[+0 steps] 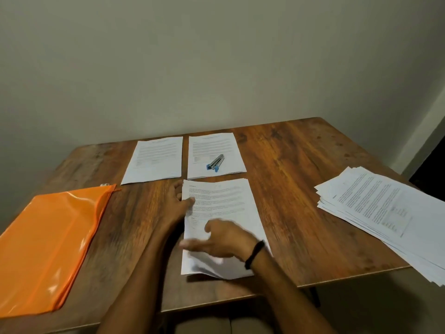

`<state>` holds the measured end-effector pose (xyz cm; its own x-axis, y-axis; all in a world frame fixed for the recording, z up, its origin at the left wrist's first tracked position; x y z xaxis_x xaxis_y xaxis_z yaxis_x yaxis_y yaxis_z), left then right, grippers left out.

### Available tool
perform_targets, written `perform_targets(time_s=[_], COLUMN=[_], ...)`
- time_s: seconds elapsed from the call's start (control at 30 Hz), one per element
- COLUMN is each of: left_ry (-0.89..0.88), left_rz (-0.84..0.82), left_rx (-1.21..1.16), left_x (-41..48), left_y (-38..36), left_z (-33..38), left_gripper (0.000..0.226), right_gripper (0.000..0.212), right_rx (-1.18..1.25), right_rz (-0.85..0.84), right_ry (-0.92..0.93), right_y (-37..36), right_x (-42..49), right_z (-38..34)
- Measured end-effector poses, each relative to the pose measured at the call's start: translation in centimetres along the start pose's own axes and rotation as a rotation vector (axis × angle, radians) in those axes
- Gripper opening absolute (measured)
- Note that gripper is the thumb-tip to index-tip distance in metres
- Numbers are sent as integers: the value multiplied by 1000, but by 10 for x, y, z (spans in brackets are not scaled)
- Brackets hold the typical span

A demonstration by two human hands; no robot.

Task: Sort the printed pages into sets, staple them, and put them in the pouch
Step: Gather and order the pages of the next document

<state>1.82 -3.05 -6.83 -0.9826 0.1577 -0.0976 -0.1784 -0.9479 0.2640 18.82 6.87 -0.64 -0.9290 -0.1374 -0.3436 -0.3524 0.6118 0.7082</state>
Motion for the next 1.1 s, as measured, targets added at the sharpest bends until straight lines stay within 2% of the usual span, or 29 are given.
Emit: perform_targets(time_s=[0.07,0.13,0.23,0.27,0.37,0.43,0.57,0.77,0.93,1.03,1.1], left_ry=[-37,-83,-103,-94,-104,-92,-99,-138,-155,-157,-150], left_rz=[22,9,-80,-97,-157,-207,-171,-168,-160,-156,-155], left_rx=[-19,25,60,66,44,5,-40,-48,-28,9,25], left_x=[-6,-9,-3,1,3,0,3,1,-3,-6,-6], left_y=[5,8,8,8,4,-1,-1,-5,-3,-3,-2], left_z=[-2,0,-10,-15,-18,-19,-21,-13,-9,-5,-4], left_gripper=[52,55,63,64,53,46,46,45,44,48,53], right_gripper=[70,55,28,24,45,52,52,52,56,57,53], right_rx=[89,141,-111,-195,-269,-252,-266,-347,-384,-390,-412], right_rz=[142,388,796,863,788,768,815,992,1053,1100,1150], right_ry=[-33,-116,-383,-494,-758,-808,-790,-664,-686,-681,-605], right_y=[32,69,124,135,145,148,159,183,189,186,180], right_x=[0,2,-17,-27,-45,-54,-63,-49,-41,-39,-35], right_z=[24,70,156,181,246,270,294,304,311,307,293])
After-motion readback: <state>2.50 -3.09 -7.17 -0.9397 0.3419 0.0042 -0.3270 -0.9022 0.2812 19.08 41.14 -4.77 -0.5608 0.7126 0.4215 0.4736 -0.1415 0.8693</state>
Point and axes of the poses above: each hand's wrist, its own x-axis towards the middle knuckle, its own y-axis out of the back of the hand, z = x × y, the point moved 9 cm from there along x, towards the middle knuckle, and after that the axes turned 8 degrees about y, right-handed, at the moved point
